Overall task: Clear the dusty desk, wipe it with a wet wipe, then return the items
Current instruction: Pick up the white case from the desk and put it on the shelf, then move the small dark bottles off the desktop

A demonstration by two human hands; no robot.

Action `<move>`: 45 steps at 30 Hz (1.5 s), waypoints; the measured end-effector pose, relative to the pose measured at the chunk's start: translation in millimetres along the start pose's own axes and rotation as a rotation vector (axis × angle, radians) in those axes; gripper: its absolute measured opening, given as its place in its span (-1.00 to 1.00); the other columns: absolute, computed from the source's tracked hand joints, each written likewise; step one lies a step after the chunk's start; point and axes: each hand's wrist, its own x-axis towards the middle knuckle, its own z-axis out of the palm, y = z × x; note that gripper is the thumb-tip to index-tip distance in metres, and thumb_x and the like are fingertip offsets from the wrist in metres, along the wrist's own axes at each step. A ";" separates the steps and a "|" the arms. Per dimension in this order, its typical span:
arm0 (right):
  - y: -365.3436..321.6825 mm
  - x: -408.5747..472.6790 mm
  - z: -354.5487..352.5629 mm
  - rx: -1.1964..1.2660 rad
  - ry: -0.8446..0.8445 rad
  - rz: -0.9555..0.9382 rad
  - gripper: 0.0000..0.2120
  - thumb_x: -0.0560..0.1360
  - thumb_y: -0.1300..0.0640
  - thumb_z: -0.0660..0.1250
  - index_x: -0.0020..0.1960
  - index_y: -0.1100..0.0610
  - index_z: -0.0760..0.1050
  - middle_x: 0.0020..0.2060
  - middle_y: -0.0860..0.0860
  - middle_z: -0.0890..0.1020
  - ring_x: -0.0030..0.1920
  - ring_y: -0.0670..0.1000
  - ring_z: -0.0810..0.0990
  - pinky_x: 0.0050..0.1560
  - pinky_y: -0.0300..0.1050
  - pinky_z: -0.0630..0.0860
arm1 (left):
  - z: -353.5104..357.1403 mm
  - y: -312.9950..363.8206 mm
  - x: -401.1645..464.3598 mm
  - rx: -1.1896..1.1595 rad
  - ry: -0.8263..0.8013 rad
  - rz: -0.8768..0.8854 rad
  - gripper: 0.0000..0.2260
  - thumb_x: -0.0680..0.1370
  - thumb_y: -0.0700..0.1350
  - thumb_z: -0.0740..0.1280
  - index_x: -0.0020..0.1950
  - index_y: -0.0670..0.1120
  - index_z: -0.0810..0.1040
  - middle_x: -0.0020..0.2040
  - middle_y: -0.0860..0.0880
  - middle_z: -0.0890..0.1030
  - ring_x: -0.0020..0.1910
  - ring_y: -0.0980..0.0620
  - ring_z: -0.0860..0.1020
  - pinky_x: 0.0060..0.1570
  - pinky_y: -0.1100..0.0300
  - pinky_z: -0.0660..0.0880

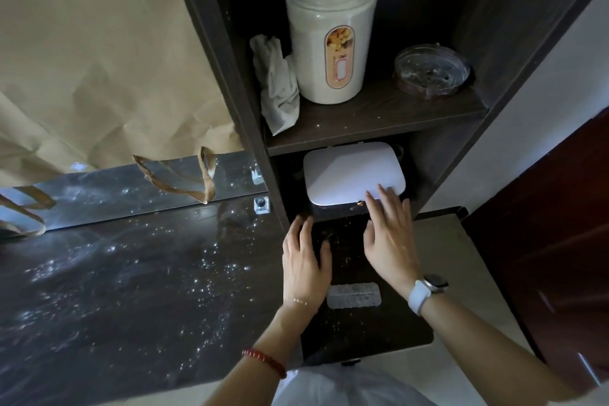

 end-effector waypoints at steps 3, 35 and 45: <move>-21.4 -15.1 13.4 0.001 -0.053 -0.130 -0.43 0.35 0.37 0.35 0.34 0.23 0.35 0.35 0.21 0.37 0.39 0.21 0.26 0.37 0.26 0.15 | -12.4 -36.5 -18.8 0.013 -0.014 -0.060 -0.50 0.46 0.07 0.05 0.26 -0.18 0.42 0.25 -0.16 0.45 0.22 -0.15 0.42 0.20 0.13 0.28; -52.1 -81.0 61.9 0.227 -0.113 0.123 -0.59 0.44 0.27 0.25 0.28 0.17 0.37 0.20 0.13 0.49 0.22 0.11 0.46 0.17 0.07 0.46 | -48.6 -115.8 7.8 -0.083 0.067 -0.199 -0.72 0.38 -0.14 0.47 0.06 -0.09 0.56 0.01 -0.07 0.54 -0.09 -0.06 0.56 -0.07 0.17 0.47; 45.6 -130.6 148.0 -0.224 -0.741 0.149 -0.35 0.36 0.25 0.37 0.41 0.22 0.24 0.34 0.28 0.34 0.31 0.31 0.33 0.28 0.28 0.27 | -46.2 -107.0 -73.4 0.050 0.174 -0.367 -0.69 0.35 -0.21 0.47 0.07 -0.13 0.57 0.01 -0.08 0.56 -0.06 0.00 0.53 -0.10 0.40 0.35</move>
